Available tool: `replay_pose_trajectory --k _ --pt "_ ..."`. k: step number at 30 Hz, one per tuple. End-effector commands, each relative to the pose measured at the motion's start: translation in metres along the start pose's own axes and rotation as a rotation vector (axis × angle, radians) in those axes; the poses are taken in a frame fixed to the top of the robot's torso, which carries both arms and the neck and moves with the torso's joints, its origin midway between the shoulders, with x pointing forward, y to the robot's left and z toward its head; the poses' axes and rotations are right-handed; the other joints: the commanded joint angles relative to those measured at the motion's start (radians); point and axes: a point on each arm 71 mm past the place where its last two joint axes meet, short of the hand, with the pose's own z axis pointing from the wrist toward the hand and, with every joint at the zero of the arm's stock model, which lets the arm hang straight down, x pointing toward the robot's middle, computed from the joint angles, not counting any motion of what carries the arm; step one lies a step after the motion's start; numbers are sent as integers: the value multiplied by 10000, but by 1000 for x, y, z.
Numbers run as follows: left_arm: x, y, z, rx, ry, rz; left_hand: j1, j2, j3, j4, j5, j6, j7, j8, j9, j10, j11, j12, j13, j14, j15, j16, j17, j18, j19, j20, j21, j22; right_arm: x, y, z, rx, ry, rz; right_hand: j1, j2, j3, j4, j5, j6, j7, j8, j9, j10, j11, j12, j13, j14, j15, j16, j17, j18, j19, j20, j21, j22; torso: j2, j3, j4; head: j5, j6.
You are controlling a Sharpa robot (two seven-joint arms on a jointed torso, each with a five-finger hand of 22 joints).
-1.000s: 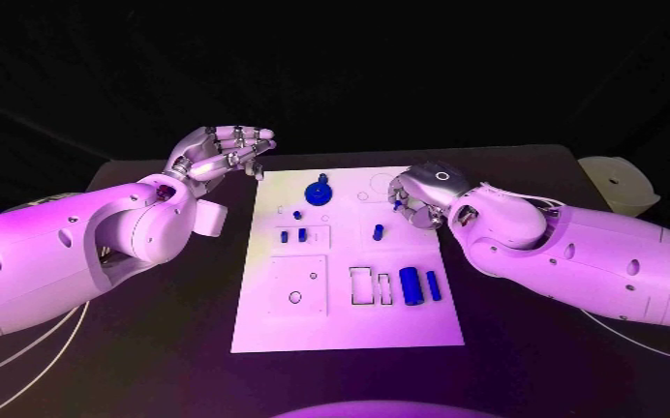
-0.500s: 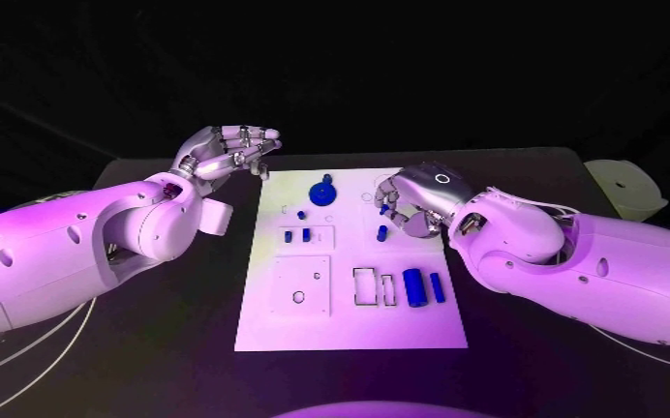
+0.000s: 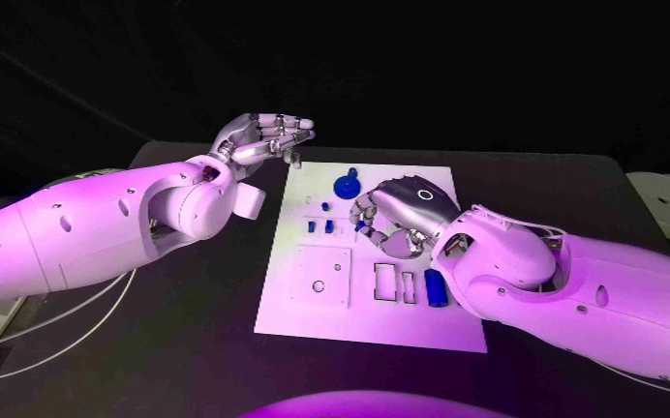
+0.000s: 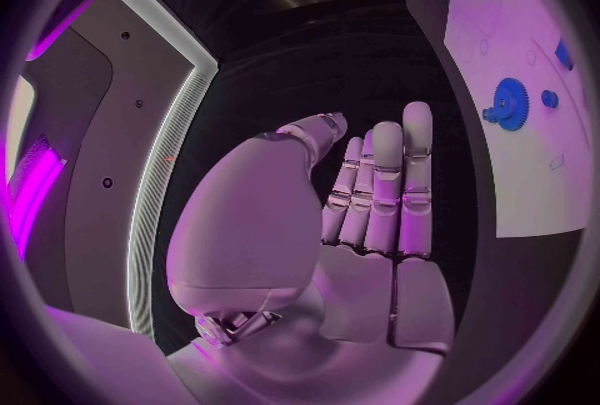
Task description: Assemble the parts on the task board
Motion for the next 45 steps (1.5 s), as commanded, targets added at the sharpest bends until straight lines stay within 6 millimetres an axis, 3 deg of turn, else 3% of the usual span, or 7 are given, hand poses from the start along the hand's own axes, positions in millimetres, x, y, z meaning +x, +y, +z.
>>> replay_pose_trajectory --k 1,13,19,29,45 --pt "4 0 2 46 199 -140 -79 -23 41 -21 63 -81 1 -60 -14 -61 -18 34 -14 -78 -13 -25 -14 143 -17 41 -47 -9 8 4 2 -164 205 191 -88 27 -13 -64 70 36 14 57 7 -9 -54 -46 9 540 -26 36 223 -208 289 -62 35 1832 -5 1 11 280 -117" --pt "10 1 6 23 354 -207 -77 -11 53 -30 69 -88 3 -56 -18 -73 -16 51 -12 -82 -10 -22 -19 145 -19 45 -49 -11 40 13 7 -248 715 642 -104 35 -7 -67 73 12 22 44 11 -19 -47 -64 7 536 -23 24 200 -226 325 -61 127 1872 19 22 -18 594 -351" --pt "13 1 7 29 422 -238 -77 -11 53 -30 69 -88 3 -56 -18 -73 -16 51 -12 -82 -10 -22 -19 145 -19 45 -49 -11 49 13 9 -197 846 707 -113 38 -5 -70 74 -1 25 37 13 -26 -44 -74 6 535 -21 22 195 -238 347 -59 185 1897 13 17 -2 669 -414" --pt "13 1 7 6 456 -248 -78 -7 58 -35 72 -95 5 -55 -20 -81 -14 63 -10 -83 -9 -19 -21 145 -19 48 -50 -12 57 18 12 -300 1022 803 -124 39 -6 -73 73 -10 28 32 16 -31 -41 -83 5 530 -19 9 174 -302 463 -57 488 2022 12 23 -33 703 -479" --pt "13 1 6 3 504 -264 -114 -3 53 -25 68 -104 11 -49 -25 -99 -8 89 -6 -80 -1 -6 -24 145 -16 56 -52 -14 65 20 14 -310 1332 824 -144 43 -9 -78 66 -24 34 26 23 -39 -35 -100 5 525 -13 0 158 -314 485 -54 547 2049 13 5 -3 689 -550"
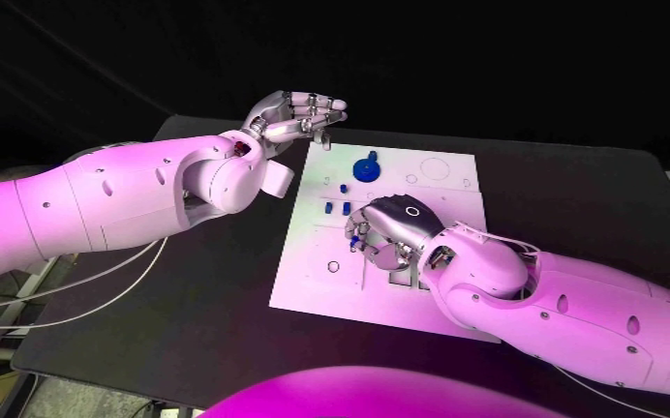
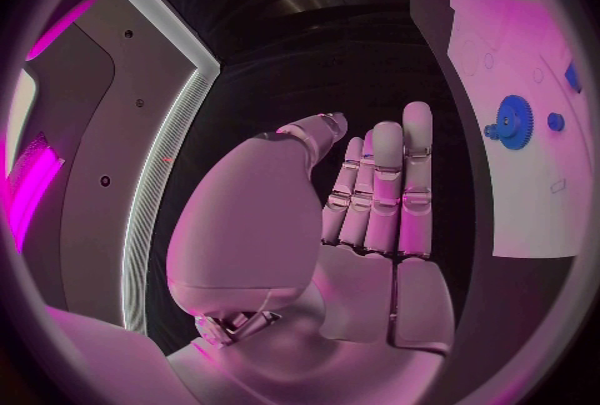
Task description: Assemble the parts on the task board
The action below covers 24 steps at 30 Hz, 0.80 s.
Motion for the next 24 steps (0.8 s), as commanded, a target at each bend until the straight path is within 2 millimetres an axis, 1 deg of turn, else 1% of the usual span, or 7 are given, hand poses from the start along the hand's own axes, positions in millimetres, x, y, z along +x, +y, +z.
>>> replay_pose_trajectory --k 1,5,7,14,18,24 --pt "2 -1 0 57 191 -119 -126 -3 22 8 29 -69 -24 -47 -18 -92 7 61 -5 -80 1 -3 -17 144 -16 58 -53 -18 3 1 0 -93 263 -81 -75 28 -8 -79 31 3 34 66 13 2 -33 -62 11 526 -13 0 153 -74 485 -54 85 2055 4 -2 3 8 -18" --pt "2 -1 0 54 188 -118 -143 -1 18 15 26 -71 -22 -44 -19 -99 9 71 -3 -80 4 1 -19 144 -16 61 -55 -19 4 0 0 -69 328 -103 -89 31 -13 -76 20 2 35 66 18 3 -31 -66 11 526 -10 3 158 -77 491 -52 100 2062 3 -5 1 3 -25" --pt "2 -1 0 55 185 -115 -143 -1 18 15 26 -71 -22 -44 -19 -99 9 71 -3 -80 4 1 -19 144 -16 61 -55 -19 5 0 0 -63 359 -115 -89 31 -13 -76 20 2 35 66 18 3 -31 -66 11 526 -10 3 158 -77 491 -52 100 2062 6 -8 6 -41 -35" --pt "2 -1 -1 56 177 -109 -143 -1 18 15 26 -71 -22 -44 -19 -99 9 71 -3 -80 4 1 -19 144 -16 61 -55 -19 8 -2 1 -16 461 -153 -101 36 -16 -76 5 0 35 66 23 5 -31 -71 13 527 -7 6 164 -78 493 -50 106 2066 14 1 8 -27 -43" --pt "1 -1 -1 56 170 -103 -143 -1 18 15 26 -71 -22 -44 -19 -99 9 71 -3 -80 4 1 -19 144 -16 61 -55 -19 10 -2 0 -2 497 -166 -101 36 -16 -76 5 0 35 66 23 5 -31 -71 13 527 -7 6 164 -78 493 -50 106 2066 10 4 0 -12 -72" --pt "1 -2 -1 58 157 -93 -143 -1 18 15 26 -71 -22 -44 -19 -99 9 71 -3 -80 4 1 -19 144 -16 61 -55 -19 11 -4 0 38 556 -207 -101 36 -16 -76 5 0 35 66 23 5 -31 -71 13 527 -7 6 164 -78 493 -50 106 2066 2 6 9 -5 -102"
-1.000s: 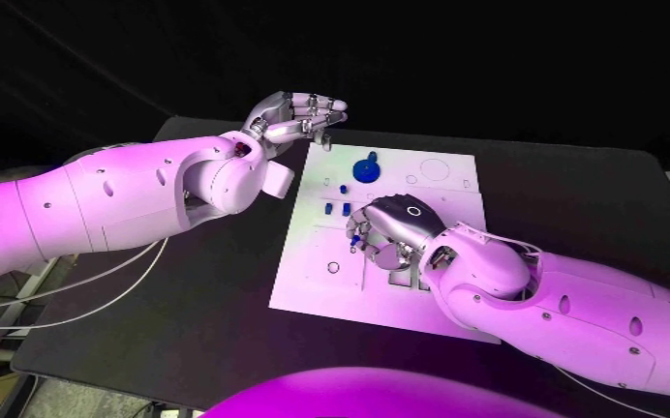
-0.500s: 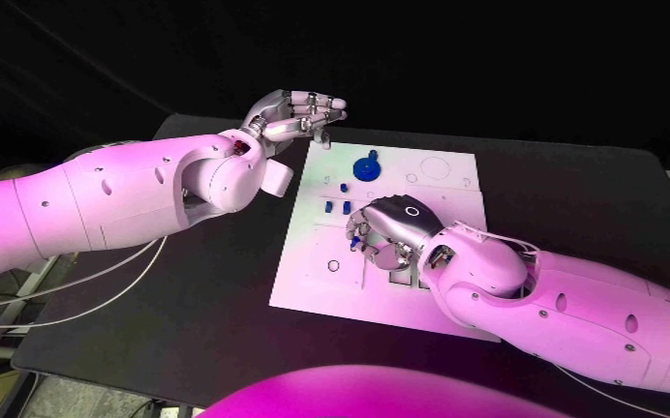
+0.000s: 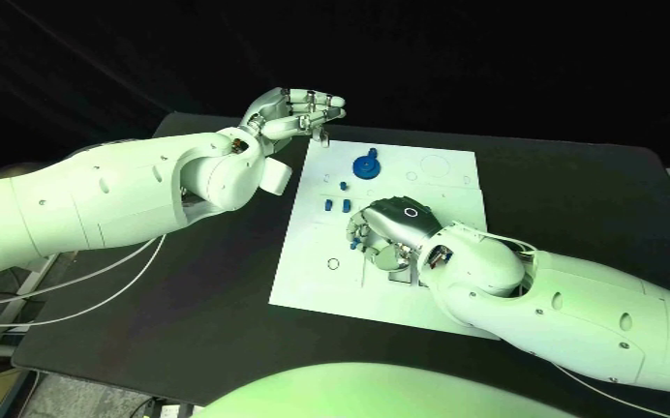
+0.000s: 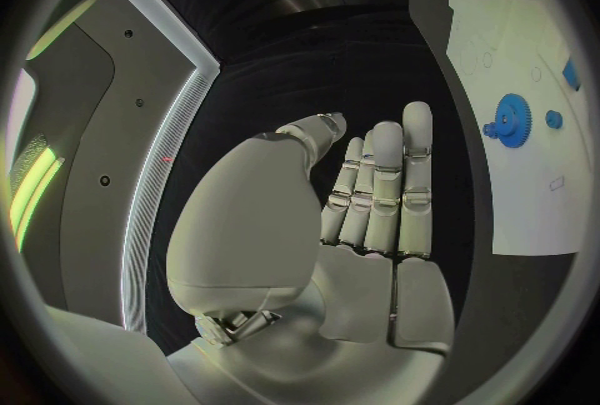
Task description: Assemble the parts on the task board
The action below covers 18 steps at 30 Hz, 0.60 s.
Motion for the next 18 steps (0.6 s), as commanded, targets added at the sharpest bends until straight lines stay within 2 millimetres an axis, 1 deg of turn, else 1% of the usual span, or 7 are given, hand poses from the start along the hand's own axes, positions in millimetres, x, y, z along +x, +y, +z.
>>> replay_pose_trajectory --k 1,5,13,18 --pt "2 -1 0 73 161 -96 -63 0 18 15 26 -35 14 -44 -11 -41 -3 34 -3 -80 4 1 -12 144 -16 61 -55 -9 3 0 0 -79 203 -161 -102 37 9 -50 25 30 46 38 2 20 -50 -33 14 527 -8 6 167 -78 493 -50 42 2060 -8 4 7 11 -25" --pt "2 -1 0 71 157 -93 -63 0 18 15 26 -35 14 -44 -11 -41 -3 34 -3 -80 4 1 -12 144 -16 61 -55 -9 4 0 1 -71 262 -187 -102 37 9 -50 25 30 46 38 2 20 -50 -33 14 527 -8 6 167 -78 493 -50 42 2060 -10 0 -2 16 -43" --pt "2 -1 0 64 154 -91 -91 9 17 23 25 -42 14 -36 -15 -59 -2 62 1 -81 9 12 -16 145 -16 69 -61 -14 8 3 2 -140 385 -161 -115 45 7 -58 1 24 44 37 11 21 -50 -44 15 523 -6 -1 154 -79 495 -48 48 2065 -9 3 3 27 -41" --pt "2 -1 0 58 143 -86 -91 9 17 23 25 -42 14 -36 -15 -59 -2 62 1 -81 9 12 -16 145 -16 69 -61 -14 10 4 3 -164 485 -156 -115 45 7 -58 1 24 44 37 11 21 -50 -44 15 523 -6 -1 154 -79 495 -48 48 2065 -9 -13 -3 17 -42"
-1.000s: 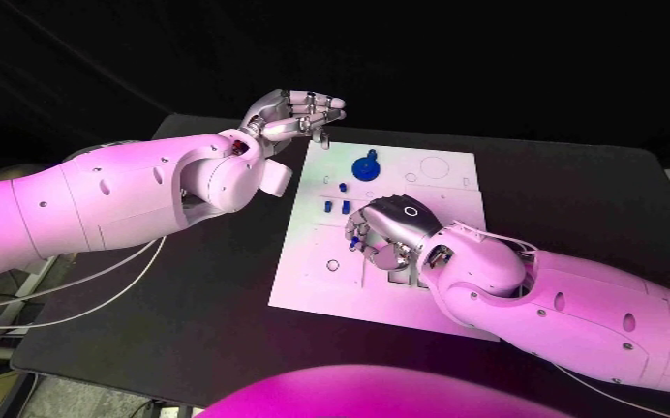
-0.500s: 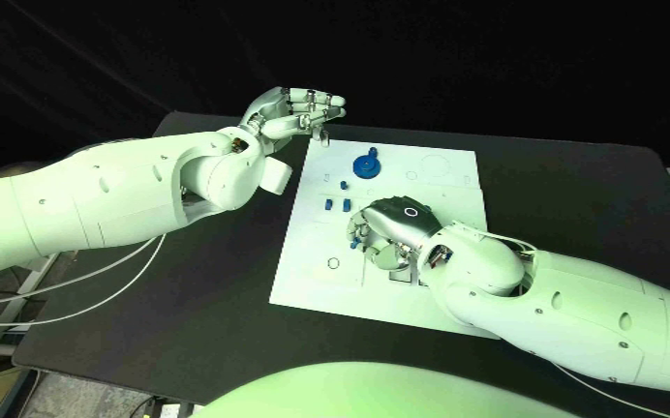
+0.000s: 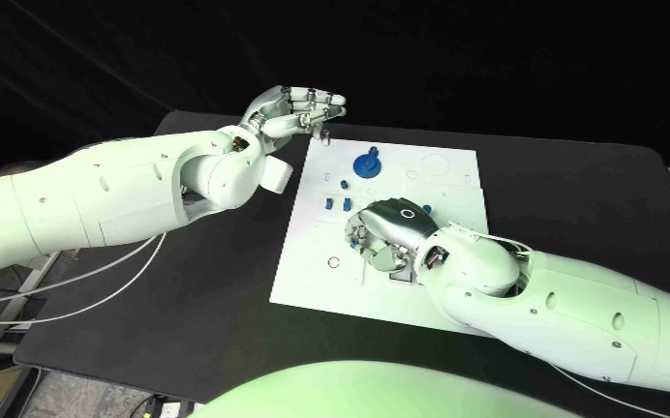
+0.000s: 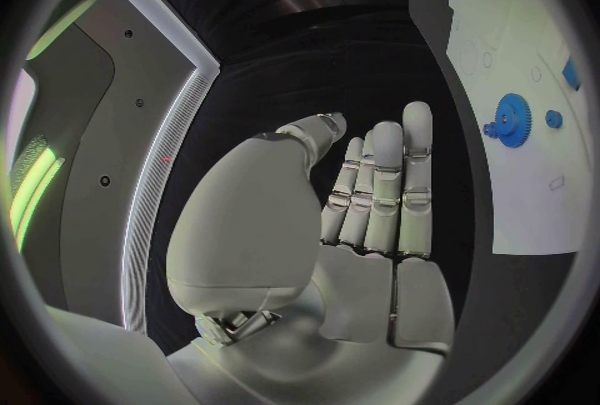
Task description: Assemble the parts on the task board
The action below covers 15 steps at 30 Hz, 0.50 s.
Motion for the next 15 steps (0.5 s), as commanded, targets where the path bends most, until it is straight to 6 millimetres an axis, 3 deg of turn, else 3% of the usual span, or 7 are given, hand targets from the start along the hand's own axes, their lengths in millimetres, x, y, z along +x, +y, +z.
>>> replay_pose_trajectory --k 1,11,13,15 --pt "2 -1 0 65 144 -88 -91 9 17 23 25 -42 14 -36 -15 -60 -2 62 1 -81 9 12 -12 144 -16 69 -60 -15 5 2 0 -106 346 -163 -72 -11 1 -59 4 36 16 33 30 4 -68 -74 -14 522 -6 -2 152 -83 500 -46 63 2074 2 -14 -2 -10 2" --pt "2 -1 0 57 132 -82 -103 18 21 24 26 -46 14 -30 -18 -73 -1 81 4 -84 11 18 -16 146 -16 73 -64 -19 7 -1 1 -22 479 -194 -125 -32 -20 -65 -45 -18 28 3 37 -30 -55 -116 -17 507 3 -36 96 -82 498 -40 60 2078 -4 -13 -4 -12 -4" --pt "2 -1 0 54 132 -81 -103 18 21 24 26 -46 14 -30 -18 -73 -1 81 4 -84 11 18 -16 146 -16 73 -64 -19 7 -1 1 -13 439 -184 -193 -51 -1 -50 -68 -205 94 -114 4 -185 0 -226 -48 501 46 -45 82 -81 492 -18 52 2081 -8 -11 -3 -8 2" --pt "2 -1 0 51 132 -81 -103 18 21 24 26 -46 14 -30 -18 -73 -1 81 4 -84 11 18 -16 146 -16 73 -64 -19 6 -1 0 3 311 -157 -343 -163 71 -10 -90 -674 290 -424 -114 -542 183 -468 -143 497 193 -42 74 -66 452 79 -36 2060 -10 -7 -1 -6 8"
